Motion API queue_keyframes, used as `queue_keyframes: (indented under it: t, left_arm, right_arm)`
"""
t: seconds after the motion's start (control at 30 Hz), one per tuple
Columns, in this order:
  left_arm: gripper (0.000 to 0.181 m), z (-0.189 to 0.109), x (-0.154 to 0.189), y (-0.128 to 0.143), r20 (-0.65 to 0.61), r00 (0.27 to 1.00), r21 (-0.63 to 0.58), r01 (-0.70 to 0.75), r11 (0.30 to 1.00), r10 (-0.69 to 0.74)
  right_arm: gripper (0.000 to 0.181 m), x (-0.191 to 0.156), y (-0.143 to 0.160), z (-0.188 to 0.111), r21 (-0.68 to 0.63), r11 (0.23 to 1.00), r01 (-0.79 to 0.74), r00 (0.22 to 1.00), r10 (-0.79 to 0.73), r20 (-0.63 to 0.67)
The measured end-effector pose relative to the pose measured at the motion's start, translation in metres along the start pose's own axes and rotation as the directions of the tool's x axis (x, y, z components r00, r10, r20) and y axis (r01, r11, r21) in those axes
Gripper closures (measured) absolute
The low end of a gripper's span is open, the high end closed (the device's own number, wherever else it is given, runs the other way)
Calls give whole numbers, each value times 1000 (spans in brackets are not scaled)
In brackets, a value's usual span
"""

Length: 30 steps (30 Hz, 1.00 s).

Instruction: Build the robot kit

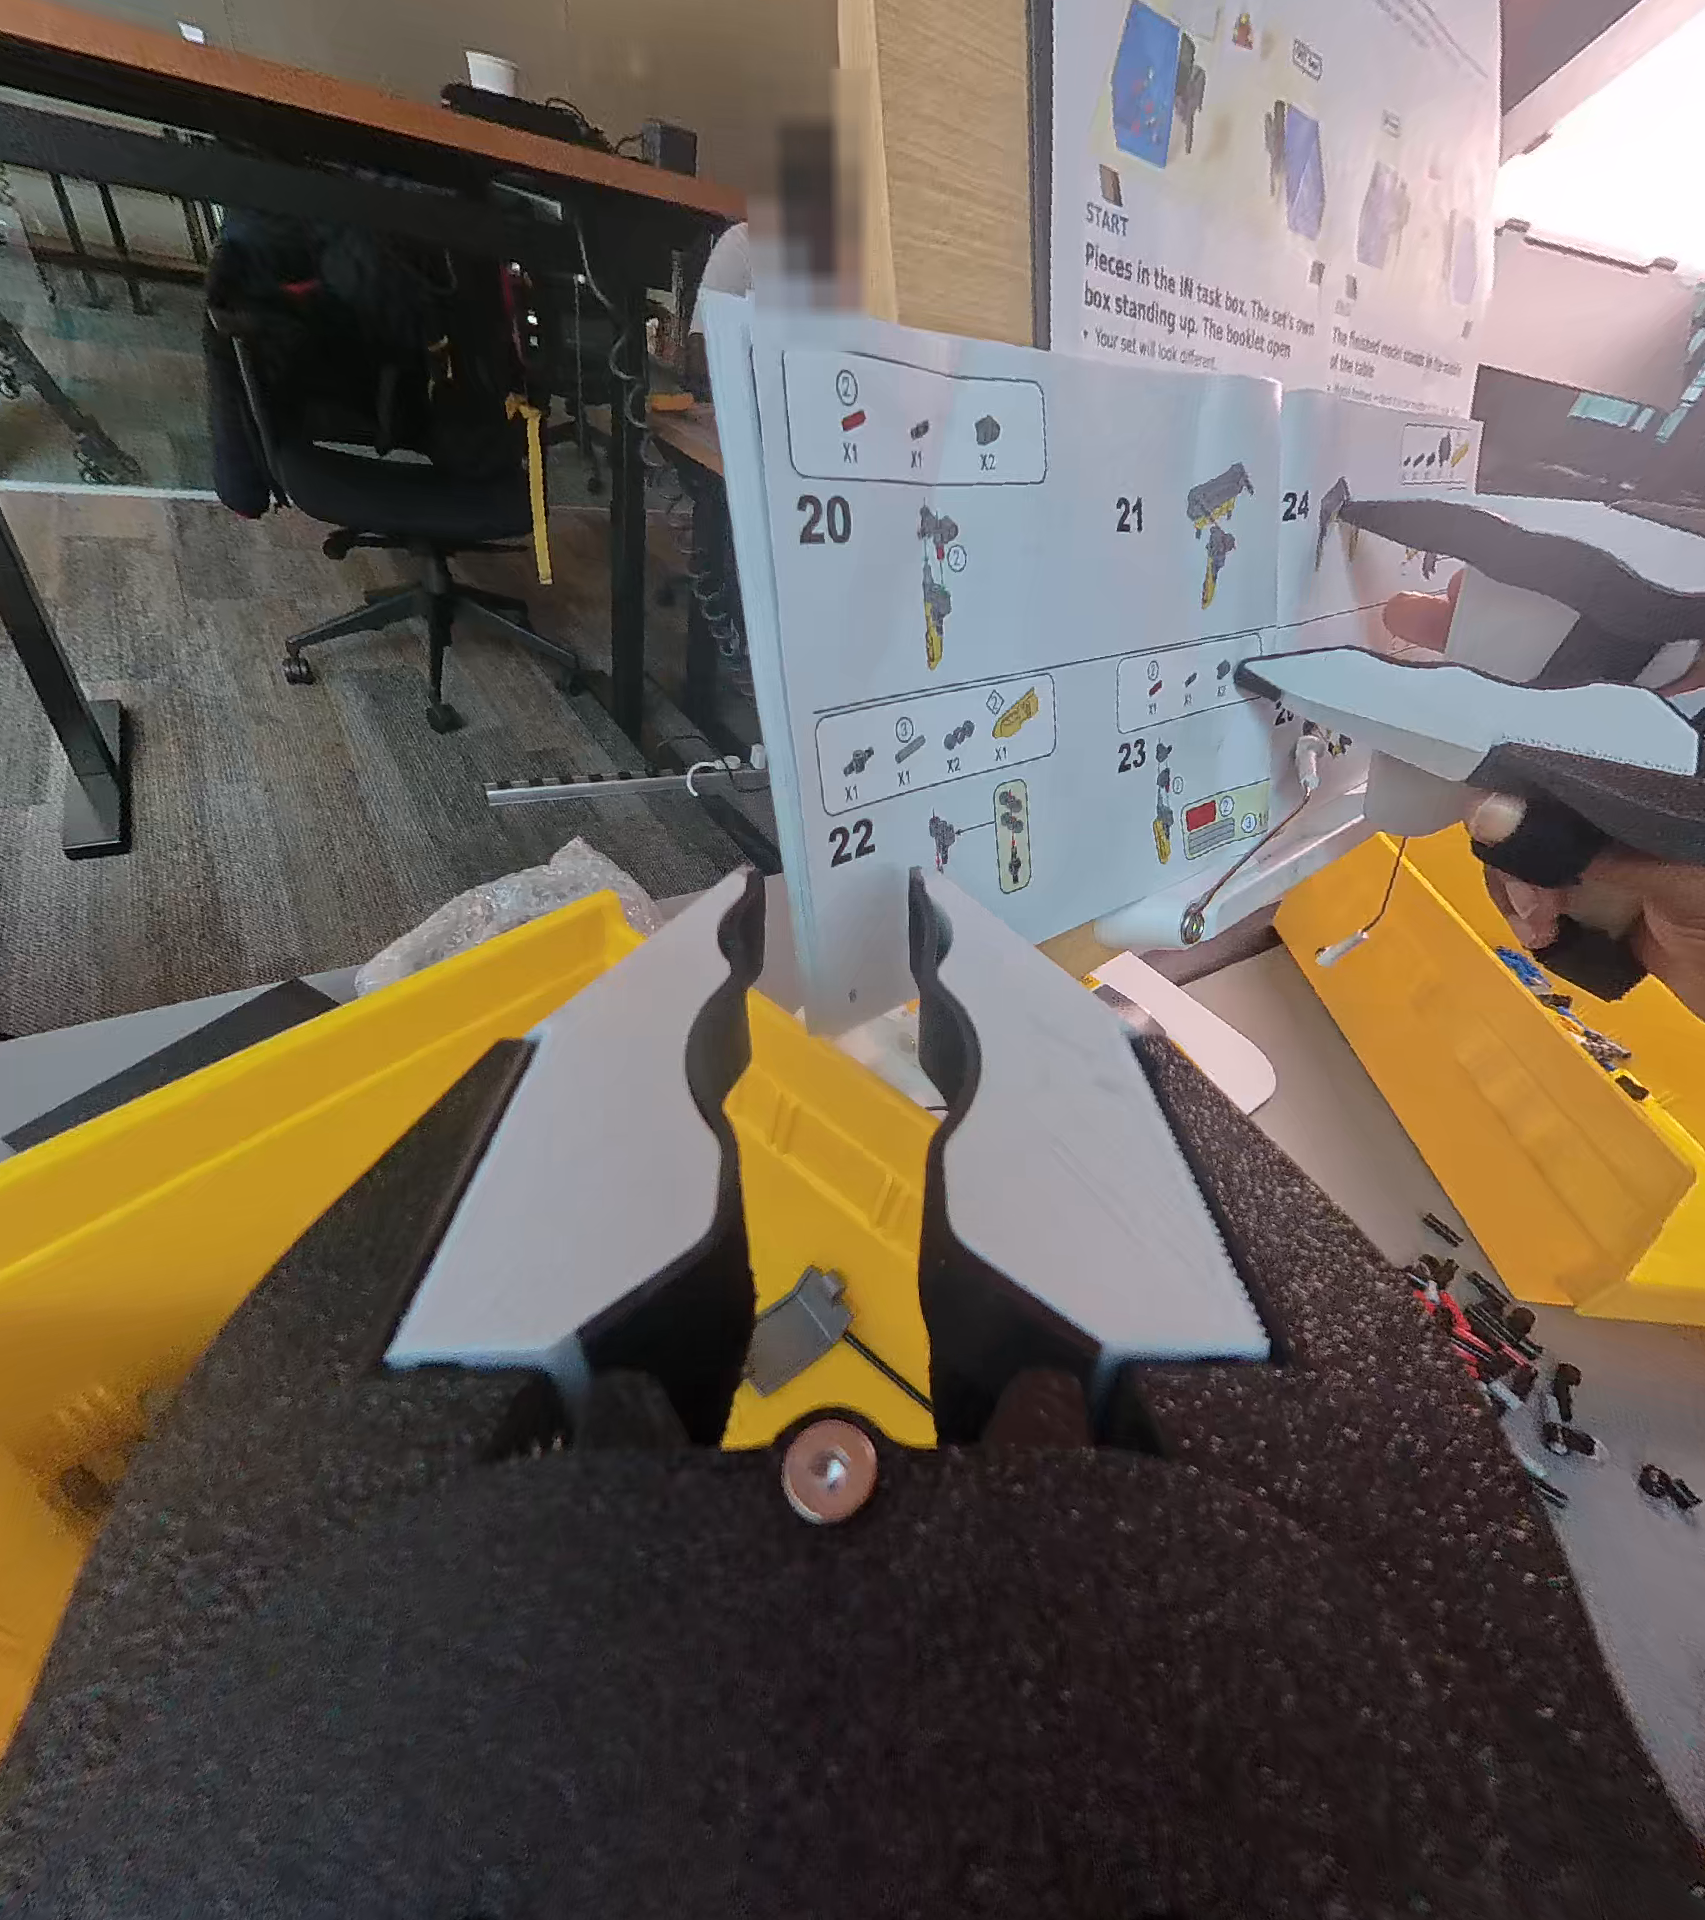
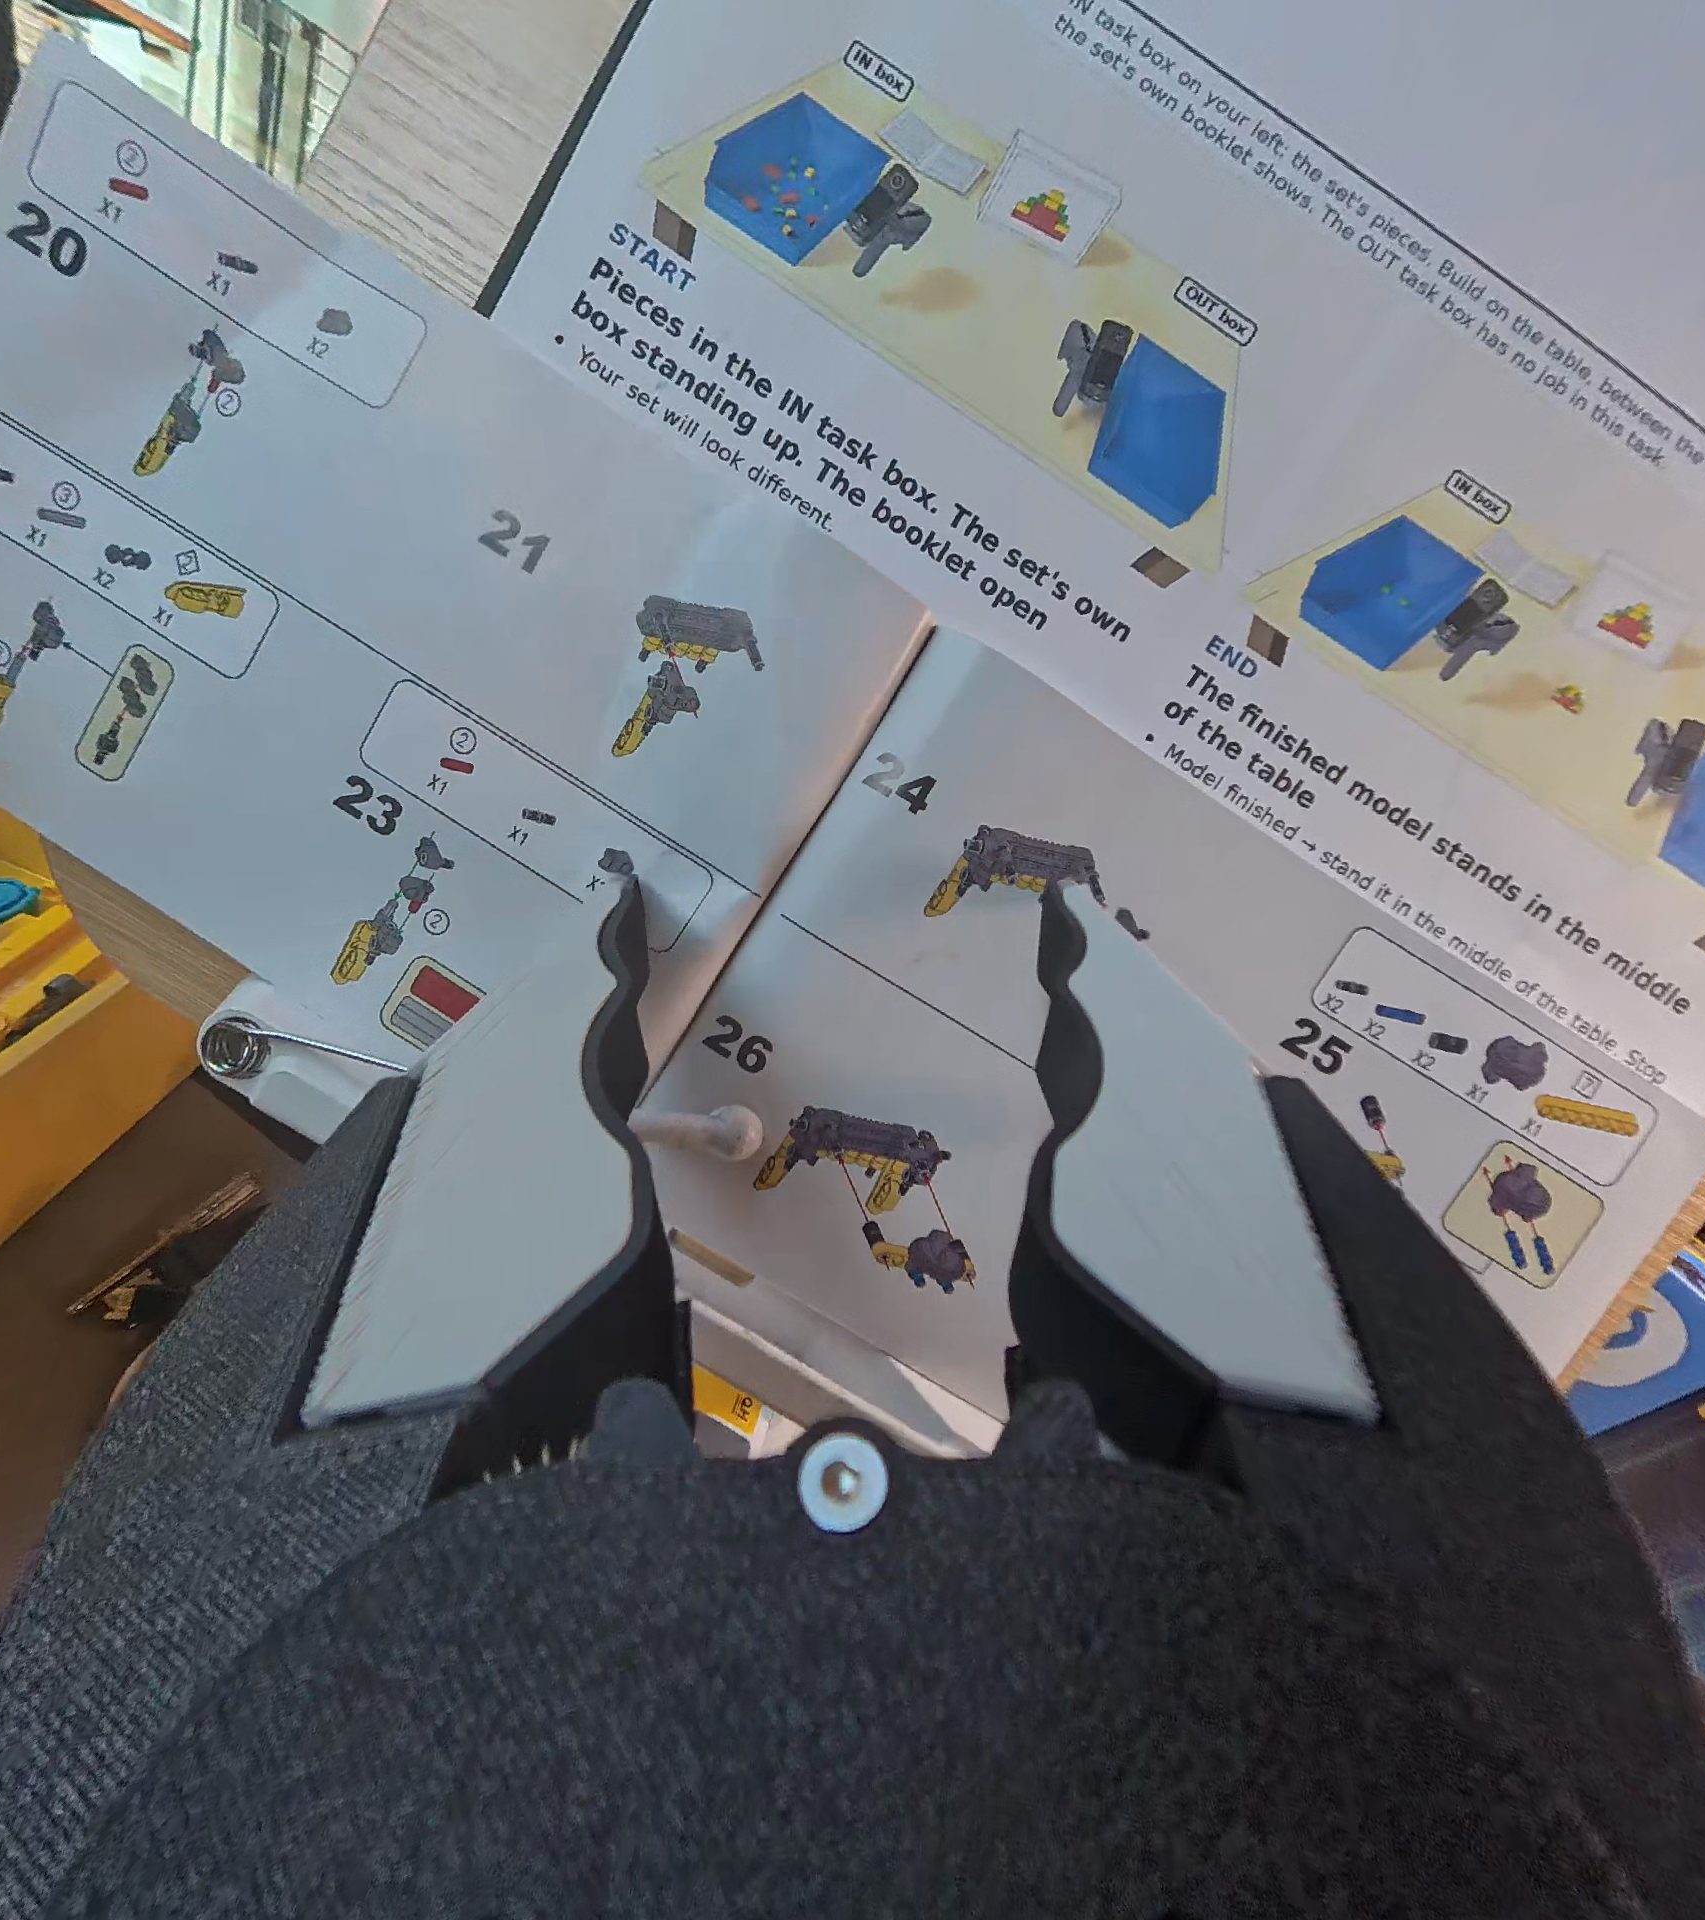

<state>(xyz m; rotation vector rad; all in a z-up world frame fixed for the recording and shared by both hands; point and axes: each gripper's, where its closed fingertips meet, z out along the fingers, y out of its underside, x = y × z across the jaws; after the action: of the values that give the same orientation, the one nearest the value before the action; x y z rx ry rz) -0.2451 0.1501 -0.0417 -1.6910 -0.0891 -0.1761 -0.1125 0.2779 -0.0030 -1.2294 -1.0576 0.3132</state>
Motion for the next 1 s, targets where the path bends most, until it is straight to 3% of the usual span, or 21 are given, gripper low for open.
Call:
queue_keyframes:
  t: [0.07,0.23,0.53,0.67,0.77,0.87,1.0]
  left_arm:
    - [155,4,1,1,21,999,5,-31,1000,31]
    - [162,11,0,7,62,994,-1,-89,996,89]
    - [162,-2,-6,-13,123,987,88,-115,989,104]
    - [162,-7,-4,-23,139,982,130,-145,981,127]
    - [163,-11,2,-33,149,976,165,-181,970,156]
    - [168,-16,11,-44,162,969,211,-220,953,188]
    - [176,-16,31,-60,173,954,263,-284,922,245]
  right_arm:
    - [98,-2,3,-4,-25,1000,-19,1000,19,21]
    - [109,-7,-14,-24,60,997,-53,998,51,27]
    - [118,-41,0,-7,27,994,108,993,-109,46]
    - [112,-50,7,-9,-7,987,158,985,-157,76]
    - [114,-50,-17,-39,87,991,100,991,-107,85]
    - [121,-63,-31,-93,160,983,-94,979,62,196]
    - [133,-98,-4,-172,102,952,-289,898,233,373]
